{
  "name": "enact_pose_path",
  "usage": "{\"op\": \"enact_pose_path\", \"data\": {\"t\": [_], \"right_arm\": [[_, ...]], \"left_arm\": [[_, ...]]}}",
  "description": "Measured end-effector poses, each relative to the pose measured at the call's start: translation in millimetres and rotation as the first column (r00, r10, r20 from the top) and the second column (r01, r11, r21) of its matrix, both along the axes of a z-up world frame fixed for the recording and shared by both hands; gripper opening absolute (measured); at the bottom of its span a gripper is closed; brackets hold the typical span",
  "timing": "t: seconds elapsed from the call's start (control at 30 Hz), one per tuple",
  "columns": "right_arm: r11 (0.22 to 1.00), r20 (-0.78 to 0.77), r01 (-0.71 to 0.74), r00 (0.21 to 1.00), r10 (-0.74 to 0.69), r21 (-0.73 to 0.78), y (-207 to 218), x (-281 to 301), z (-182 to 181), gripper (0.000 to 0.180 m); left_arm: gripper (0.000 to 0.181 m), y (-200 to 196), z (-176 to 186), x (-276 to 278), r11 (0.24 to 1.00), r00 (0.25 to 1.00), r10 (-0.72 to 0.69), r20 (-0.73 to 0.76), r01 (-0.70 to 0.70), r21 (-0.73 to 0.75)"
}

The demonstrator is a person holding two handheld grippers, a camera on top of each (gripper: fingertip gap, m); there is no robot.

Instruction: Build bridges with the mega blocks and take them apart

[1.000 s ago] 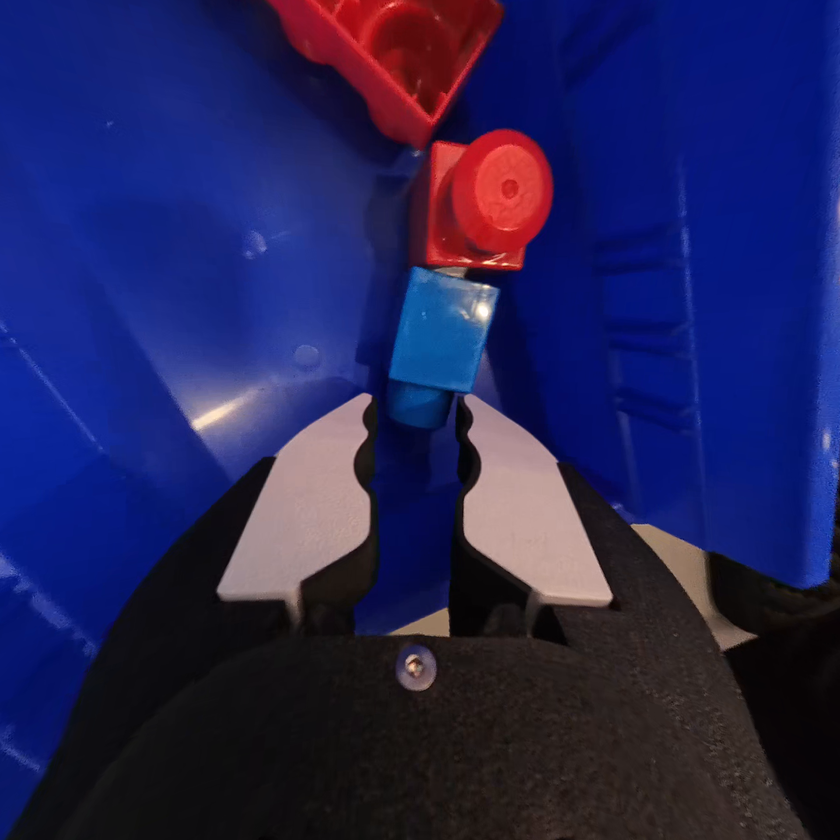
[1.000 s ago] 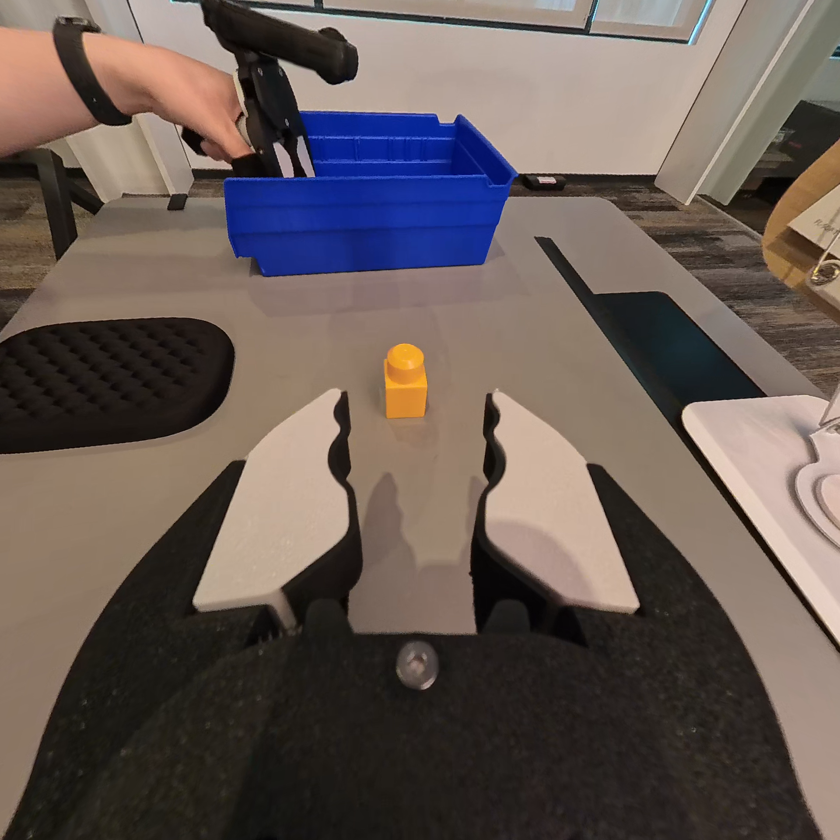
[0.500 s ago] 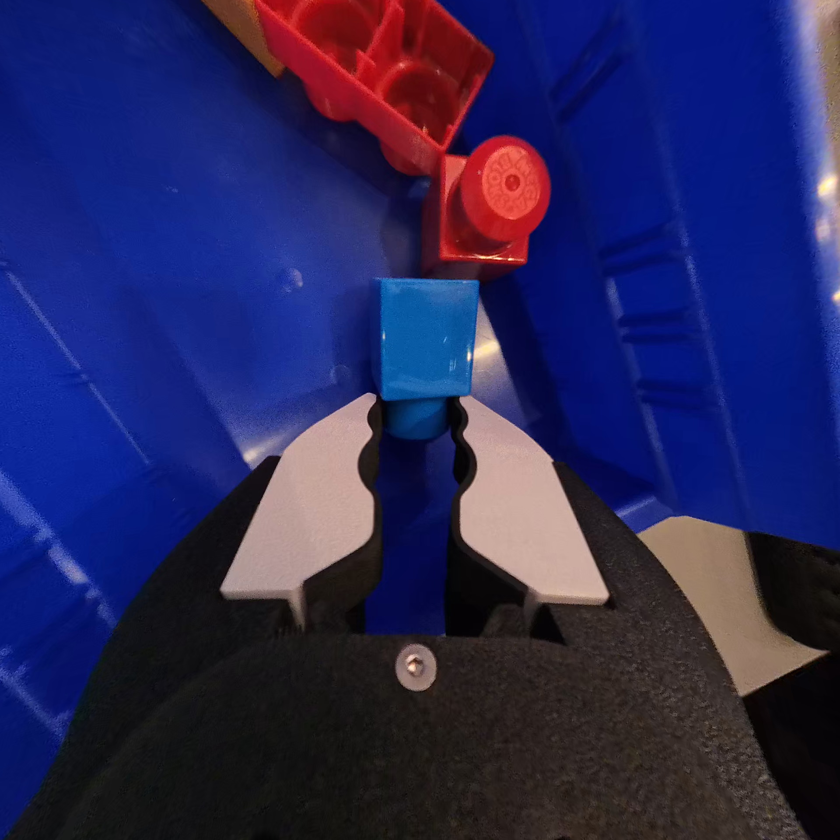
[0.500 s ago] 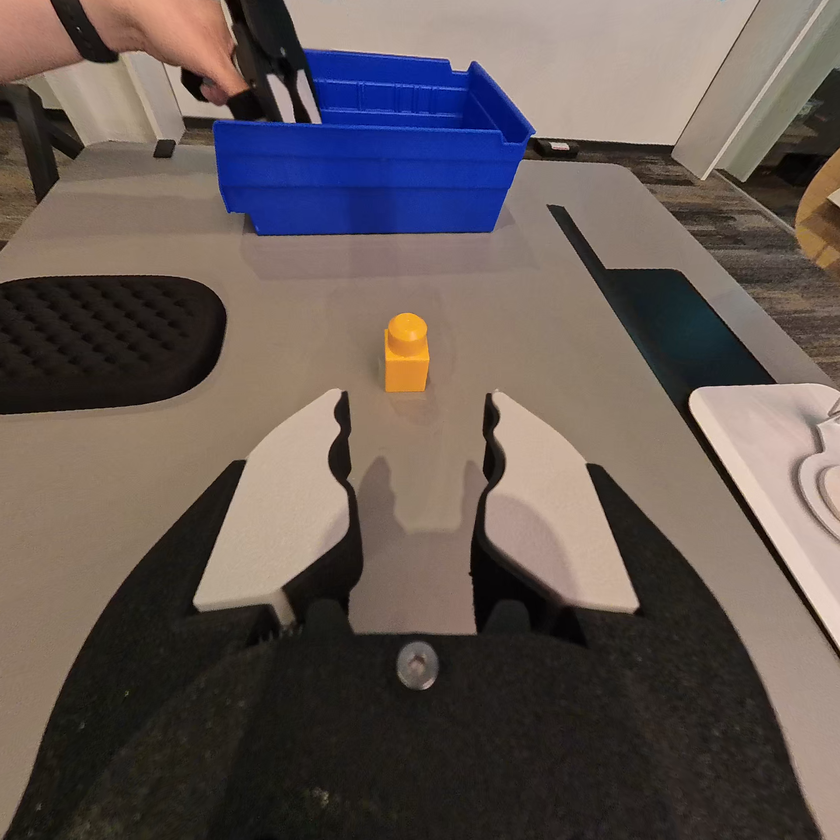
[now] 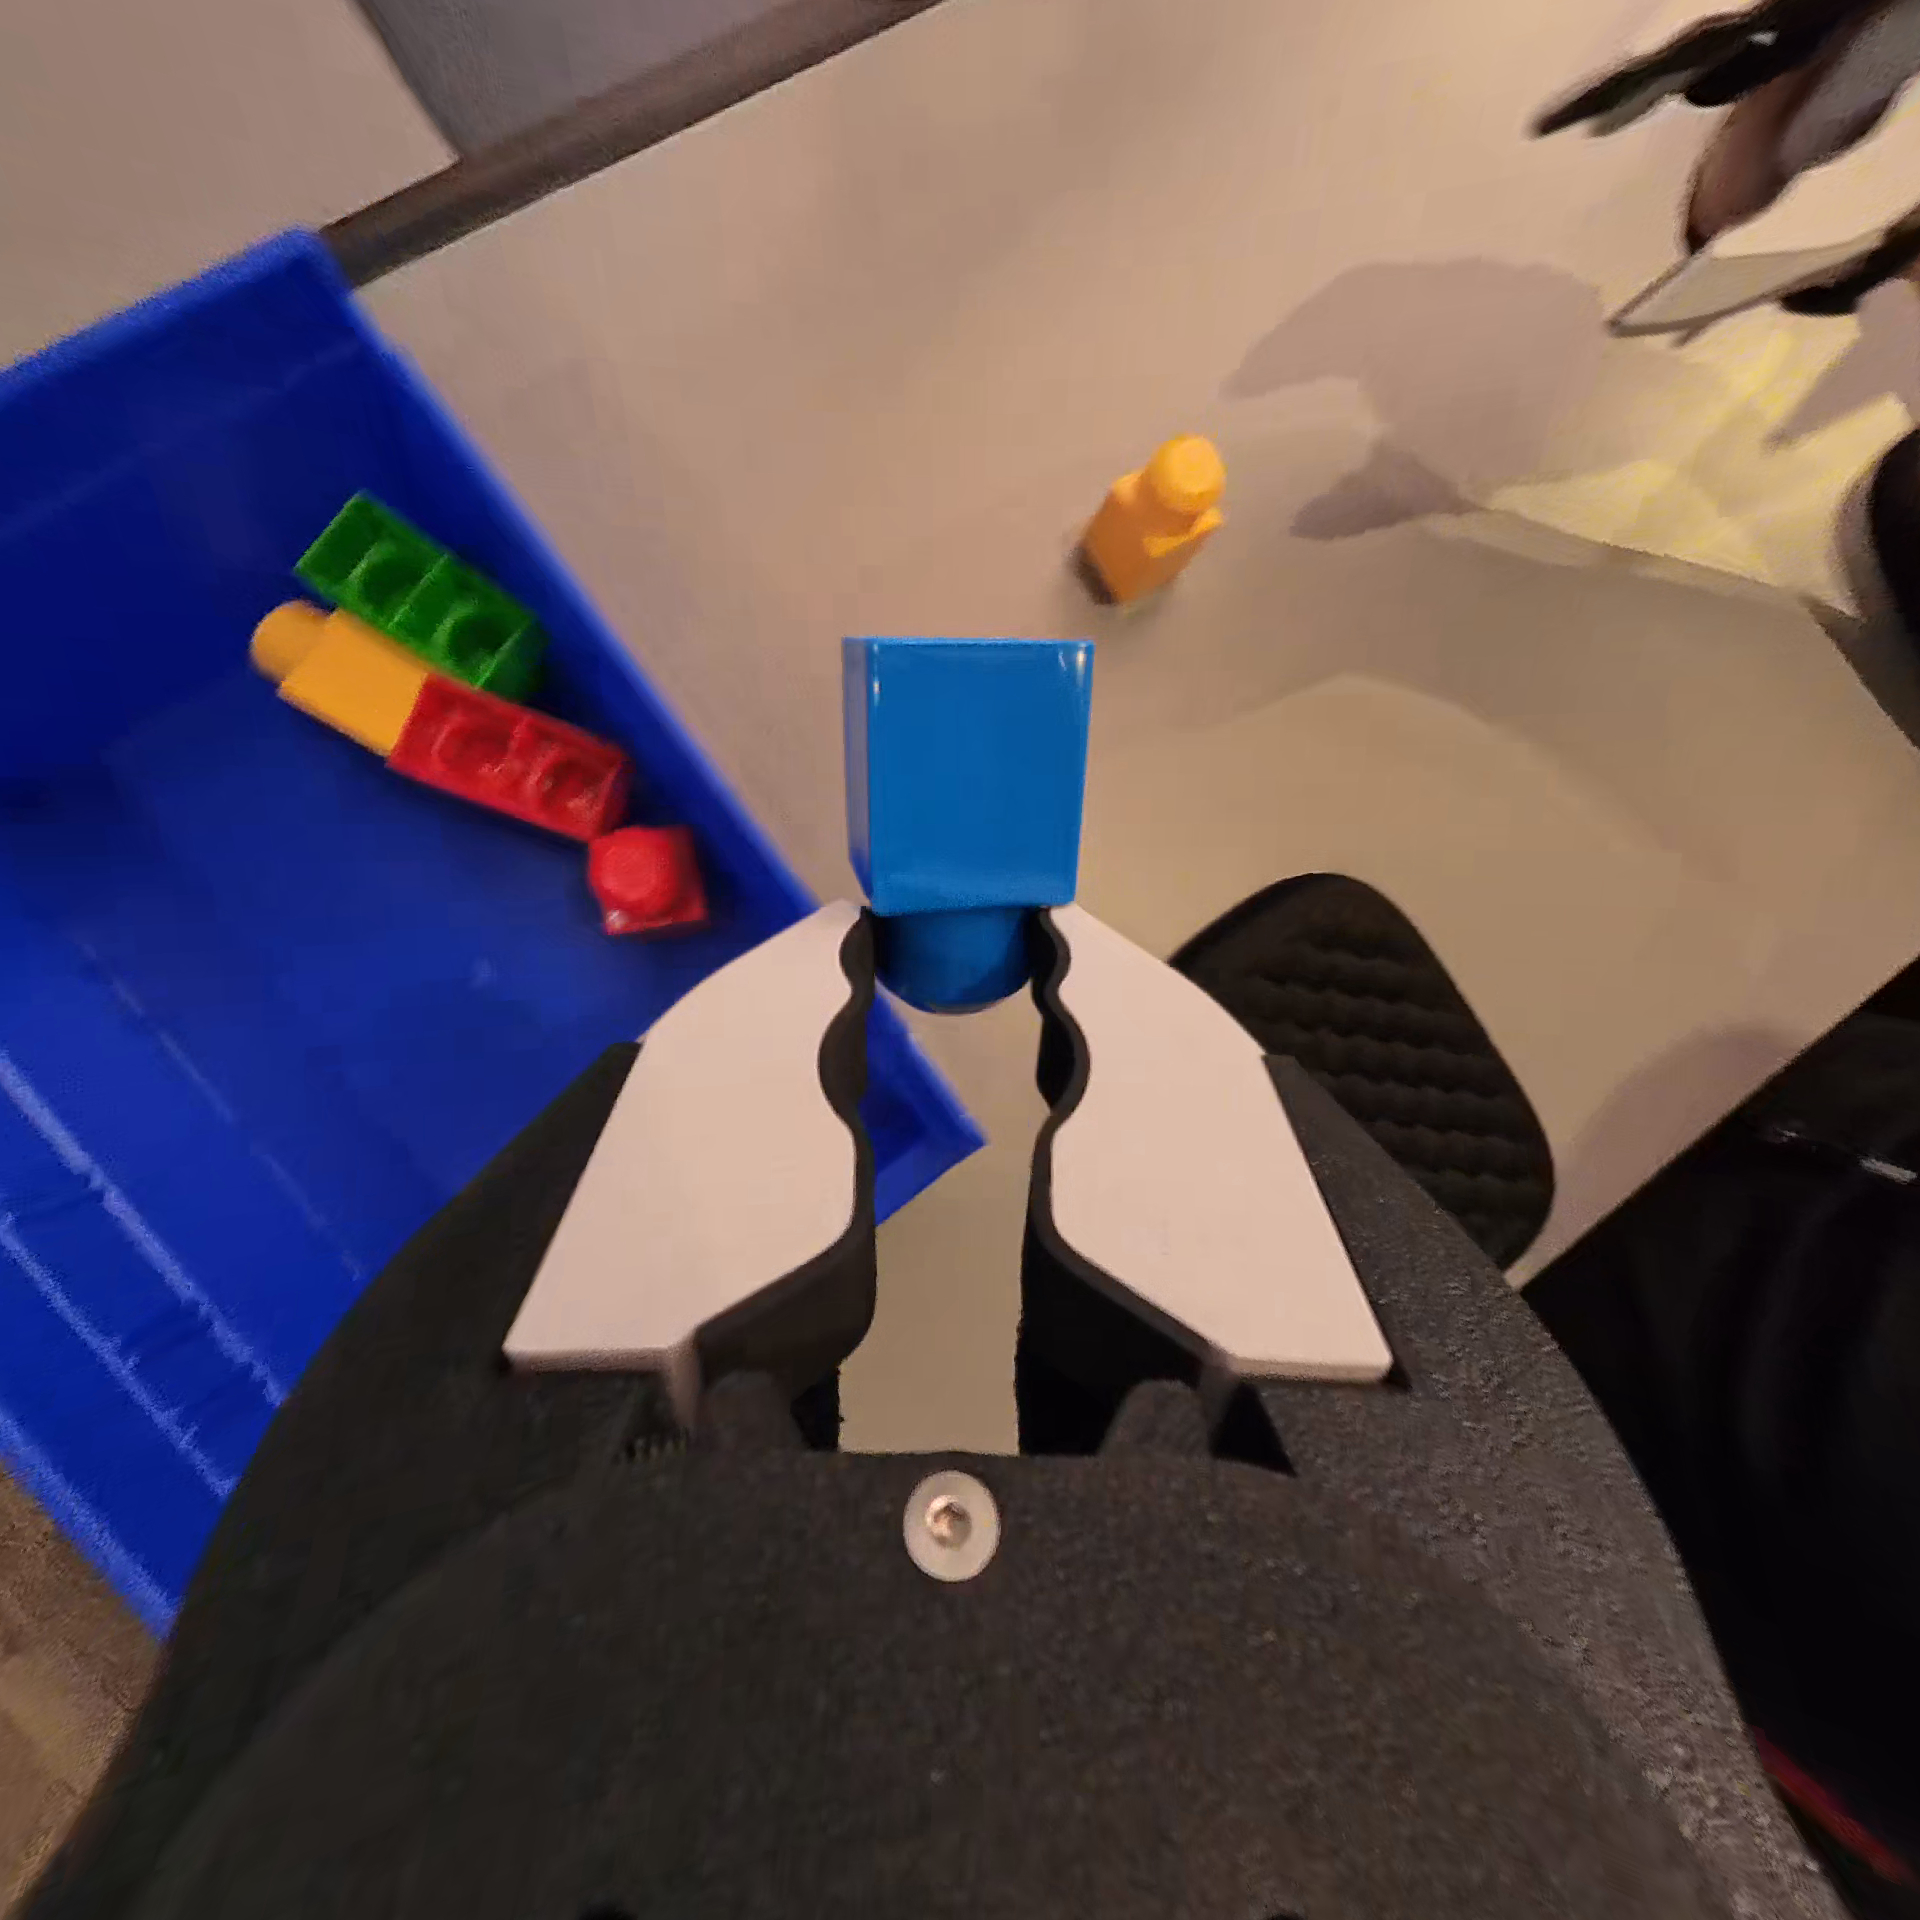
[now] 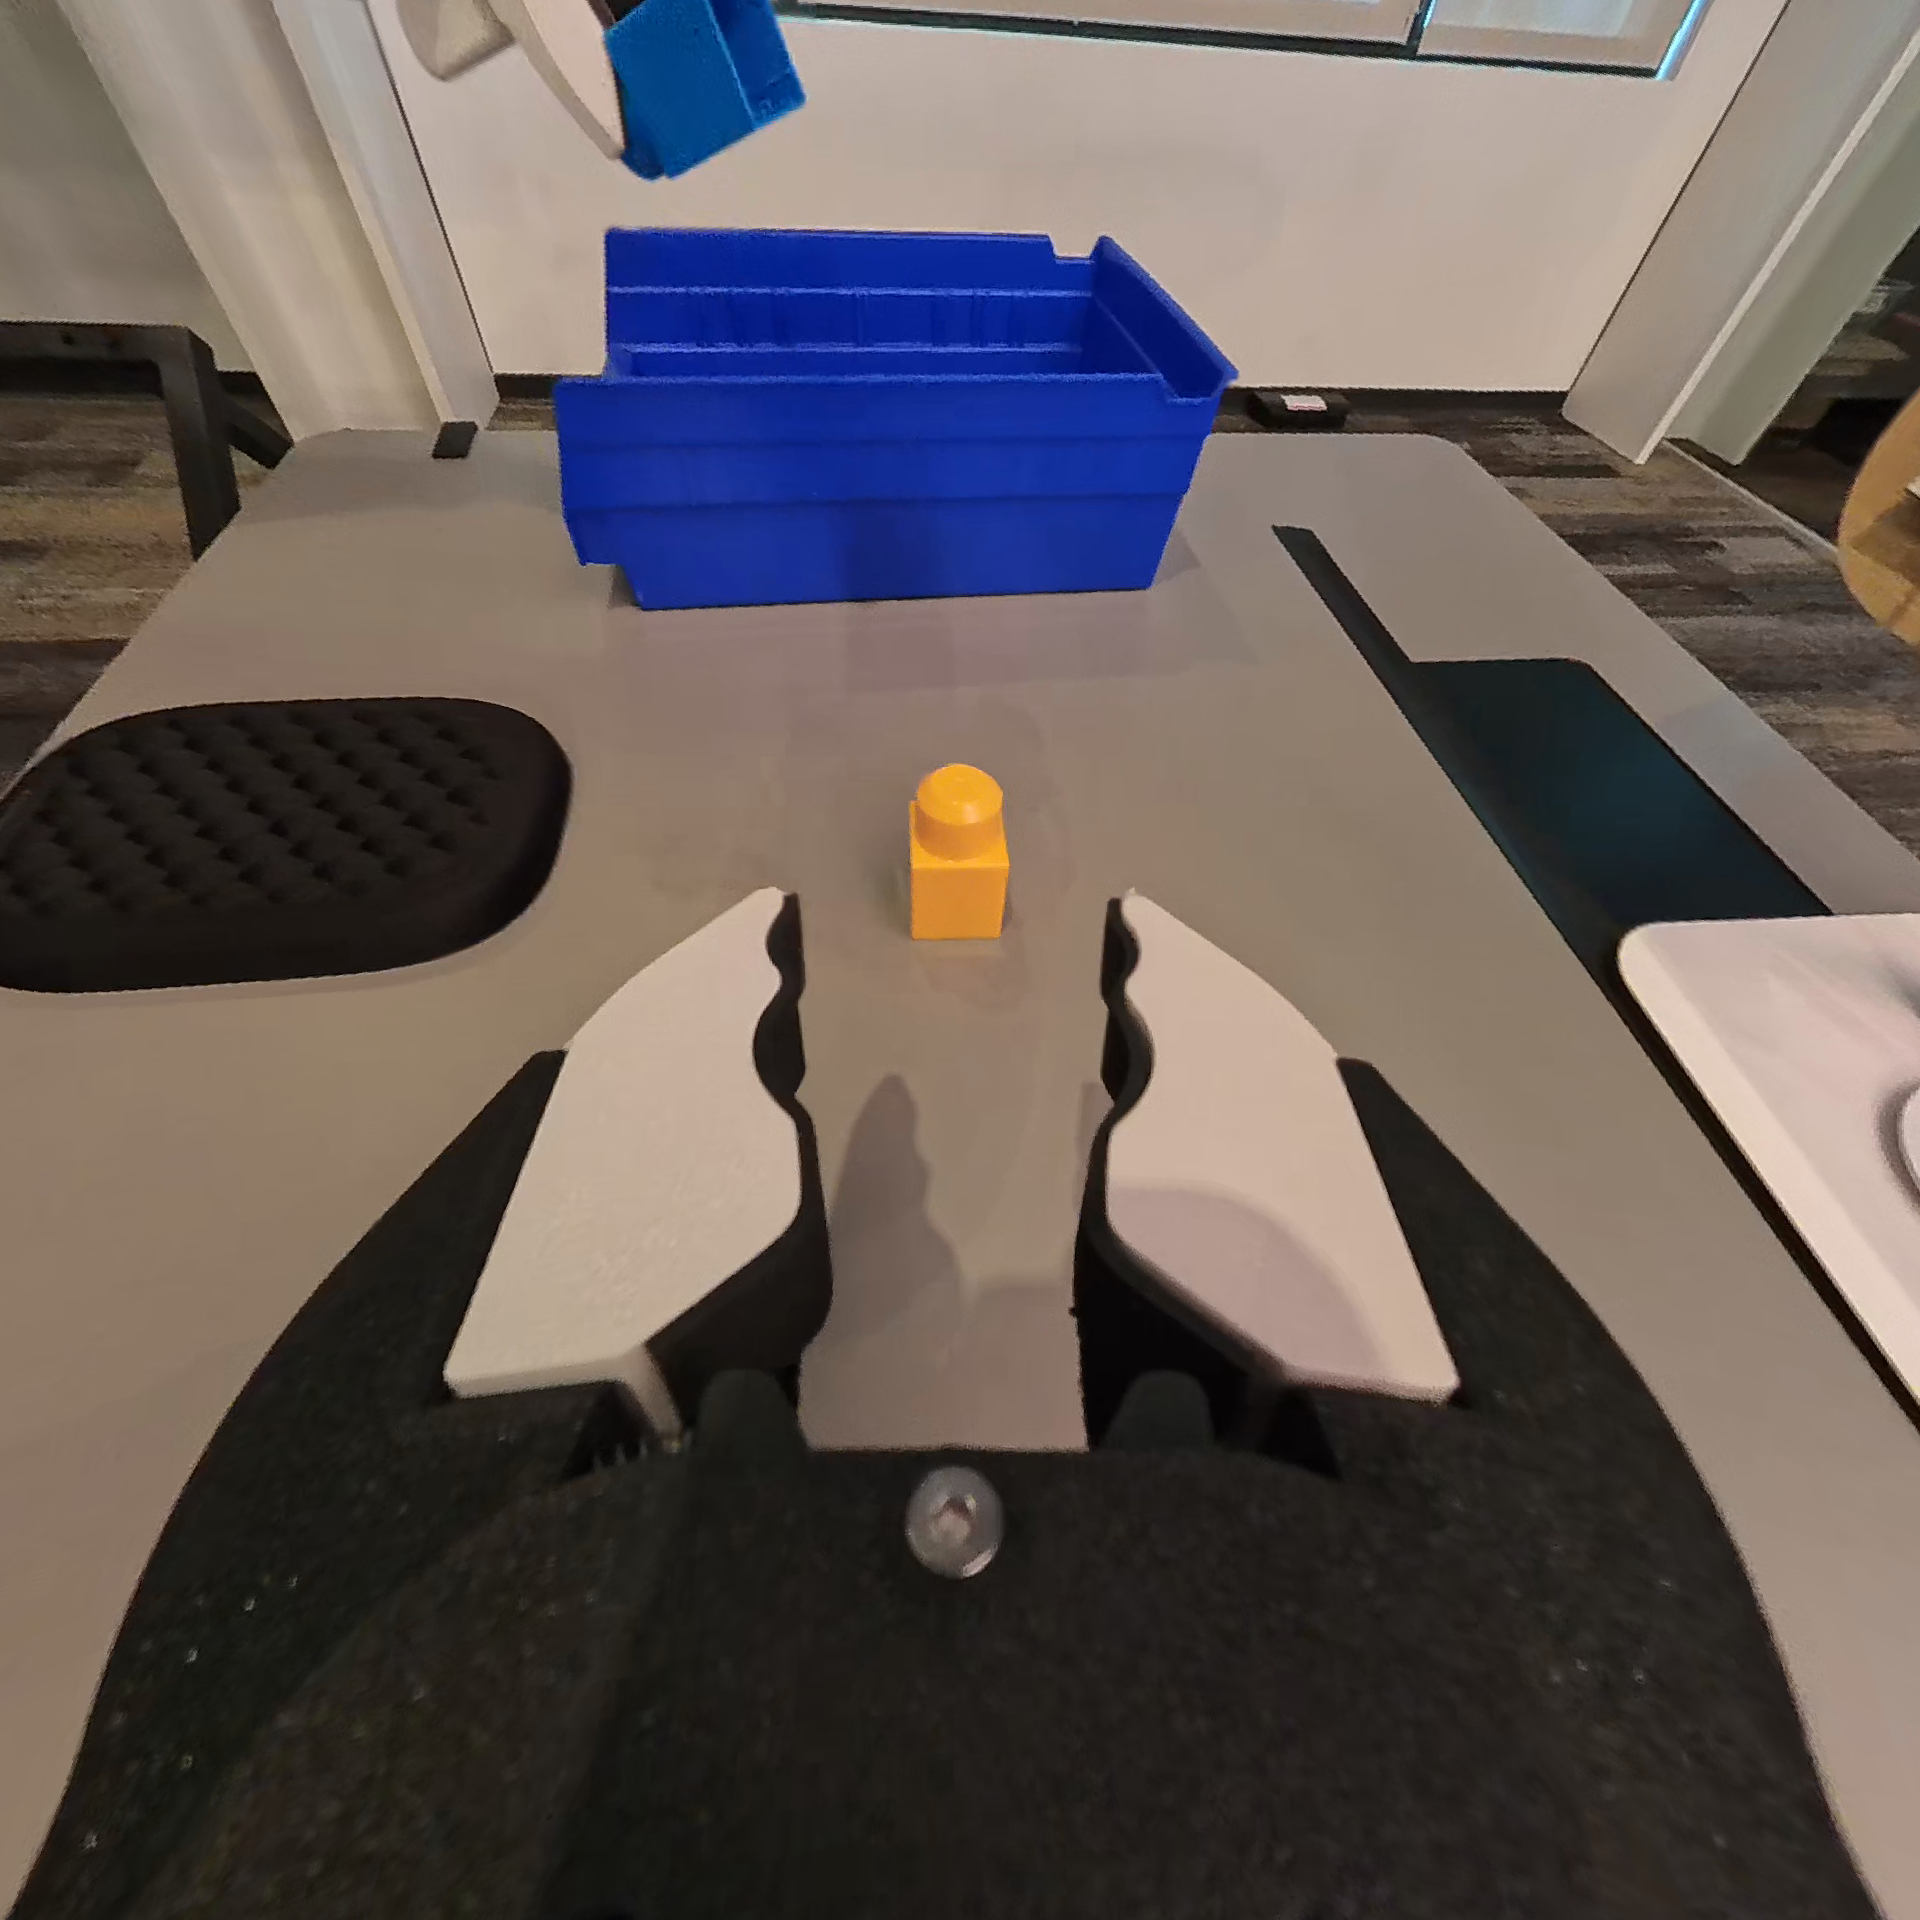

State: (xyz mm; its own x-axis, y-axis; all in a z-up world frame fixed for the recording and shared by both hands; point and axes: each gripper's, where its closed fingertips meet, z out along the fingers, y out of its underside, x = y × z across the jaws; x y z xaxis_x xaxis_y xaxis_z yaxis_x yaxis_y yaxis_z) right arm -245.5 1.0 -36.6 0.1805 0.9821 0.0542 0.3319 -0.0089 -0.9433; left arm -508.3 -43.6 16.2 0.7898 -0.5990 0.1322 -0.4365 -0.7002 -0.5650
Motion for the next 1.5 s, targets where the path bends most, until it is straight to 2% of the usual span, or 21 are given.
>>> {"op": "enact_pose_path", "data": {"t": [0.13,0.23,0.4,0.53,0.67,0.8,0.9,0.97,1.03,1.1,1.17,1.23,1.27,1.33,1.4,1.5], "right_arm": [[0.997,-0.015,-0.056,0.998,0.056,0.056,-18,-15,15,0.054],[0.964,-0.026,-0.108,0.993,0.117,0.243,-44,-32,38,0.056],[0.802,0.088,-0.116,0.993,0.079,0.586,-69,-50,49,0.052],[0.649,0.181,-0.129,0.983,-0.014,0.750,-66,-54,34,0.048],[0.559,0.254,-0.169,0.964,-0.077,0.812,-62,-57,19,0.048],[0.515,0.319,-0.221,0.942,-0.109,0.828,-60,-60,8,0.047],[0.450,0.332,-0.226,0.928,-0.172,0.864,-57,-62,7,0.040],[0.435,0.340,-0.225,0.918,-0.207,0.872,-53,-60,7,0.039],[0.449,0.315,-0.192,0.924,-0.217,0.873,-48,-57,10,0.039],[0.530,0.285,-0.149,0.940,-0.185,0.835,-43,-53,8,0.038],[0.714,0.254,-0.103,0.961,-0.108,0.693,-35,-50,-8,0.038],[0.922,0.208,-0.081,0.978,0.000,0.378,-30,-52,-36,0.038],[0.976,0.167,-0.059,0.986,0.024,0.208,-26,-54,-48,0.038],[0.998,0.147,-0.049,0.988,0.052,-0.026,-19,-56,-71,0.038],[0.994,0.142,-0.029,0.989,0.045,-0.109,-11,-57,-80,0.038],[0.991,0.095,-0.019,0.995,0.032,-0.132,-4,-56,-74,0.038]], "left_arm": [[0.029,-12,4,55,0.992,0.994,-0.108,0.034,0.110,-0.055],[0.029,-23,-6,100,0.965,0.975,-0.160,0.153,0.187,-0.185],[0.029,-31,-37,153,0.888,0.954,-0.174,0.245,0.260,-0.379],[0.029,-29,-53,176,0.852,0.950,-0.187,0.248,0.283,-0.440],[0.029,-31,-55,191,0.826,0.946,-0.204,0.251,0.304,-0.474],[0.029,-36,-57,201,0.797,0.944,-0.210,0.256,0.317,-0.515],[0.029,-37,-58,204,0.794,0.944,-0.221,0.246,0.321,-0.516],[0.029,-33,-58,205,0.809,0.942,-0.218,0.256,0.321,-0.493],[0.034,-28,-50,209,0.824,0.924,-0.167,0.344,0.322,-0.466],[0.032,-19,-36,210,0.847,0.886,-0.113,0.450,0.322,-0.423],[0.030,-5,-20,202,0.902,0.848,-0.101,0.520,0.298,-0.311],[0.030,8,-6,188,0.950,0.827,-0.110,0.551,0.250,-0.185],[0.029,11,1,181,0.965,0.819,-0.124,0.560,0.231,-0.126],[0.027,14,10,167,0.980,0.826,-0.149,0.544,0.198,-0.031],[0.027,11,12,155,0.984,0.855,-0.170,0.489,0.174,0.038],[0.026,1,11,145,0.980,0.895,-0.197,0.399,0.172,0.098]]}}
